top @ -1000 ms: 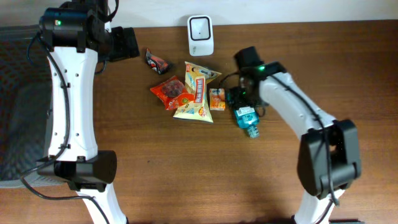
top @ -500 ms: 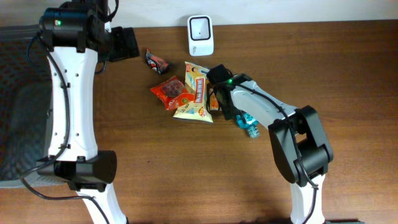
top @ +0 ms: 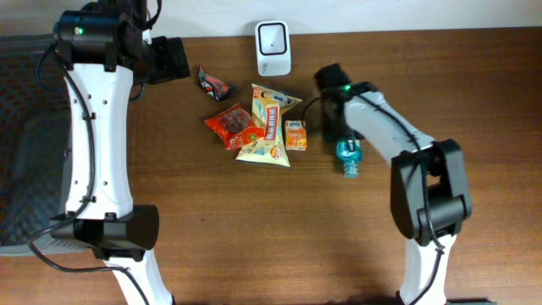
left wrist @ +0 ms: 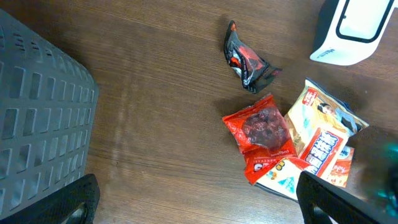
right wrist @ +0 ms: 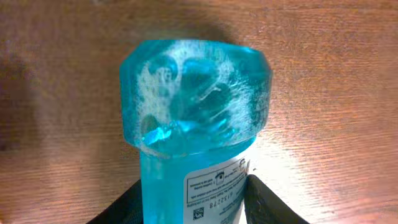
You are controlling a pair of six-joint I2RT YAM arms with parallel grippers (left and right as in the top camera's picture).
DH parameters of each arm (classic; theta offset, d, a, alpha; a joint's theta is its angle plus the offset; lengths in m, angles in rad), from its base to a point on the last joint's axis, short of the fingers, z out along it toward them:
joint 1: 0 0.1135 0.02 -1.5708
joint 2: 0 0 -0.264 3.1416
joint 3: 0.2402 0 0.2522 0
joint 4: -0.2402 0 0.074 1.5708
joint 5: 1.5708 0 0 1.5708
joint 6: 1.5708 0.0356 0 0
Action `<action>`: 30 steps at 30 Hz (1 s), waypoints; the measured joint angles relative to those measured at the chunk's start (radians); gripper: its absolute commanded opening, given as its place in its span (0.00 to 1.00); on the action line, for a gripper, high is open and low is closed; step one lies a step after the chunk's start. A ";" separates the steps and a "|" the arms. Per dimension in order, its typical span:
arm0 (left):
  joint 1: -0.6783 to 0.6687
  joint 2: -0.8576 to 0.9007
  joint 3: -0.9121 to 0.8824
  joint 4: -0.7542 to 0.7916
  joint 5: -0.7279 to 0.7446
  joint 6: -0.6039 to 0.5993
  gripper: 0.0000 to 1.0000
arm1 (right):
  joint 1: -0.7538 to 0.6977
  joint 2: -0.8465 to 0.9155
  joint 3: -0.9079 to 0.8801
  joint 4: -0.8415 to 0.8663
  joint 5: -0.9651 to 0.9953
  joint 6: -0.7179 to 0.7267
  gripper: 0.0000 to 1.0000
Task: Scan the item barcode
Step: 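Raise the mouthwash bottle with the right gripper to the white scanner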
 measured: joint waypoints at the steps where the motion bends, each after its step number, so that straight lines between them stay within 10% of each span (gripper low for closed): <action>1: 0.000 0.000 0.000 0.000 0.000 0.000 0.99 | -0.024 0.000 0.018 -0.022 -0.045 0.001 0.42; 9: 0.000 0.000 0.000 0.000 0.000 0.000 0.99 | -0.302 0.008 0.051 -0.113 -0.464 -0.064 0.43; 14: 0.000 0.000 0.000 0.000 0.000 0.000 0.99 | -0.441 0.010 0.022 -0.157 -0.515 -0.126 0.75; 30: -0.001 0.000 0.000 0.000 0.000 0.000 0.99 | -0.277 0.013 0.068 -0.225 -0.082 0.192 0.84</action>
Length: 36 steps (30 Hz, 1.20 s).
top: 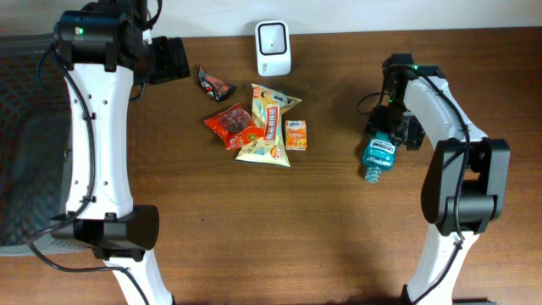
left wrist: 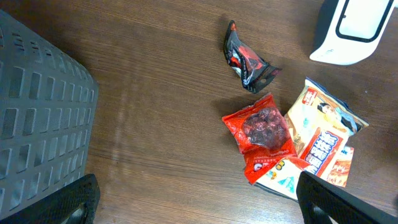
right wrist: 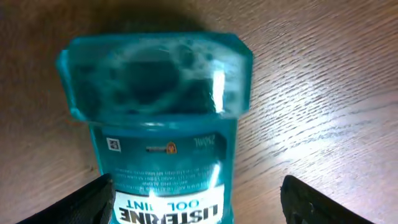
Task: Scan the item barcode
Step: 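Raise the mouthwash bottle with the right gripper to the white scanner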
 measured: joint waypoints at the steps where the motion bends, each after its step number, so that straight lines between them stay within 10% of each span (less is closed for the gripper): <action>1: 0.000 0.000 0.000 0.000 0.000 0.000 0.99 | 0.001 0.007 0.000 0.006 0.010 0.009 0.83; 19: 0.000 0.000 0.000 0.000 0.000 0.000 0.99 | 0.020 0.074 0.003 0.119 -0.173 -0.040 0.58; 24: 0.000 0.000 0.000 0.000 0.000 0.000 0.99 | 0.038 0.109 0.249 0.137 -0.301 -0.088 0.52; 36: 0.000 0.000 0.000 0.000 0.000 0.000 0.99 | 0.410 0.115 0.352 0.896 -0.126 -0.091 0.41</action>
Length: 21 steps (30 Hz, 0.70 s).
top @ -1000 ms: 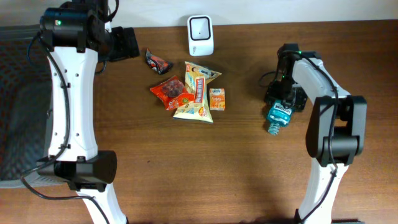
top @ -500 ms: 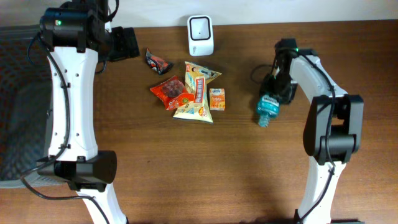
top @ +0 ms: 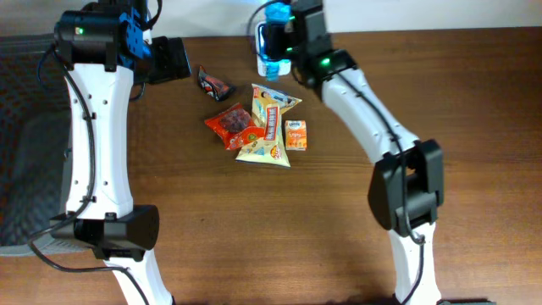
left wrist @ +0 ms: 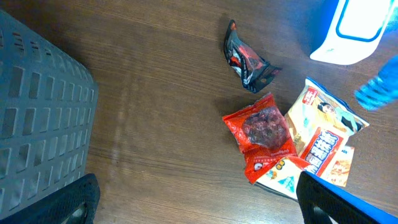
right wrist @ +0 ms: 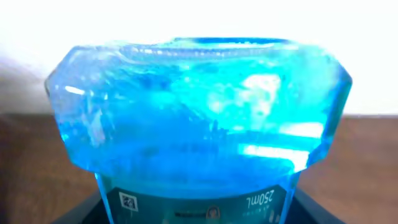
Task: Scan the item barcode
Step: 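Raise the mouthwash bottle with the right gripper to the white scanner, then carry the mouthwash bottle right and drop it at the table's right edge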
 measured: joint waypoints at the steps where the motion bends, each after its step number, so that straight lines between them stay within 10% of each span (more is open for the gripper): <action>1: 0.000 0.000 0.000 0.000 0.000 0.000 0.99 | 0.018 0.005 0.000 0.032 0.033 0.000 0.41; 16: 0.000 0.000 0.000 0.000 0.000 0.000 0.99 | 0.022 0.144 0.000 0.125 0.268 0.185 0.41; 21: 0.000 0.000 0.000 0.001 0.000 0.000 0.99 | -0.053 0.124 0.051 -0.106 0.259 0.193 0.40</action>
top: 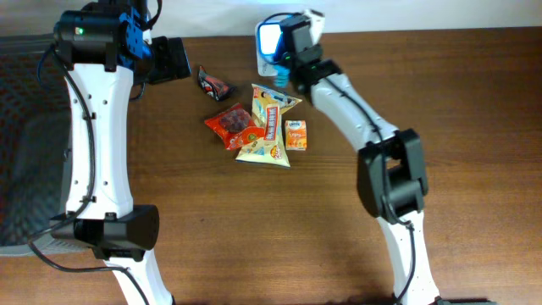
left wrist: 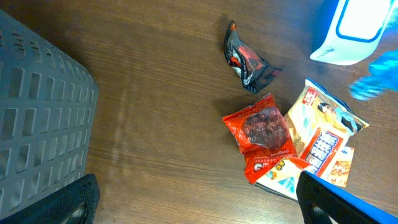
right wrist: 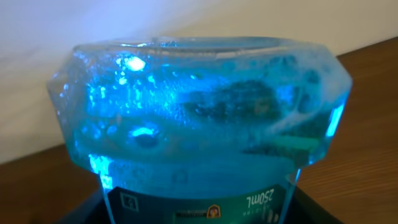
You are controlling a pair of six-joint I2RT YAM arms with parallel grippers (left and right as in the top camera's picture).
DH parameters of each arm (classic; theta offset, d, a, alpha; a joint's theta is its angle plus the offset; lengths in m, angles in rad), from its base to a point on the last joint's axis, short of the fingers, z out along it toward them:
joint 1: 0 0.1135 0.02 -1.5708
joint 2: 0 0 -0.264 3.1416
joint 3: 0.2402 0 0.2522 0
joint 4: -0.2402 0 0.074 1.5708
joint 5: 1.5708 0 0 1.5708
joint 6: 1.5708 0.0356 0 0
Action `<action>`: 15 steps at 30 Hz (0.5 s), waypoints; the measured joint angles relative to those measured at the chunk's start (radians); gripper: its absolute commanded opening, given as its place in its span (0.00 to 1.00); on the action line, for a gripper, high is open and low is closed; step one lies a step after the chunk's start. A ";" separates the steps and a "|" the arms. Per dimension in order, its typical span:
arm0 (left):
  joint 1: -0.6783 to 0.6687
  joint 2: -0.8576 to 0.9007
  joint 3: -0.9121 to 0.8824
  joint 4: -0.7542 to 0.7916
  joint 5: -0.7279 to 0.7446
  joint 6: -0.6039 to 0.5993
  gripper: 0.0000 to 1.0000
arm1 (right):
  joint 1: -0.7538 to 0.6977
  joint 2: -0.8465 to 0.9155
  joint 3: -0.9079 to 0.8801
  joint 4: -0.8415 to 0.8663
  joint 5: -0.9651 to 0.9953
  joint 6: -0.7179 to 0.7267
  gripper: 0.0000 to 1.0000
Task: Scan the item barcode
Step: 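Carry the mouthwash bottle right and drop it at the table's right edge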
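A blue mouthwash bottle (right wrist: 199,118) fills the right wrist view base-first, its label upside down at the lower edge. My right gripper (right wrist: 199,214) is shut on it, with dark fingers at both lower corners. Overhead, that gripper (top: 290,58) holds the bottle (top: 279,73) at the back of the table, just in front of the white scanner (top: 269,38), which glows blue. The left wrist view shows the bottle as a blue blur (left wrist: 376,78) below the scanner (left wrist: 348,31). My left gripper (left wrist: 199,208) hangs open above the table's left part with nothing in it.
Snacks lie mid-table: a red packet (top: 233,125), a yellow-white bag (top: 269,123), a small orange box (top: 295,134) and a dark wrapper (top: 213,83). A grey basket (left wrist: 37,112) stands at the left edge. A pale wall runs behind the table.
My right gripper has turned a little at the scanner, and the bottle now sits tilted just below the scanner's face. The left arm and the snacks have not moved.
First the bottle lay on the table right of the snacks with my right gripper around it. A second later it lay further right under the gripper. Then it was up at the scanner in my right gripper, where it is still held.
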 measured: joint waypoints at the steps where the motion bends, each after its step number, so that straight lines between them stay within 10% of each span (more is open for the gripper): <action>1: 0.000 0.000 0.000 0.000 0.000 0.000 0.99 | -0.047 -0.025 0.019 -0.071 -0.002 -0.001 0.41; 15: 0.000 0.000 0.000 0.000 0.000 0.000 0.99 | -0.858 -0.200 0.058 -0.722 -0.004 -0.014 0.40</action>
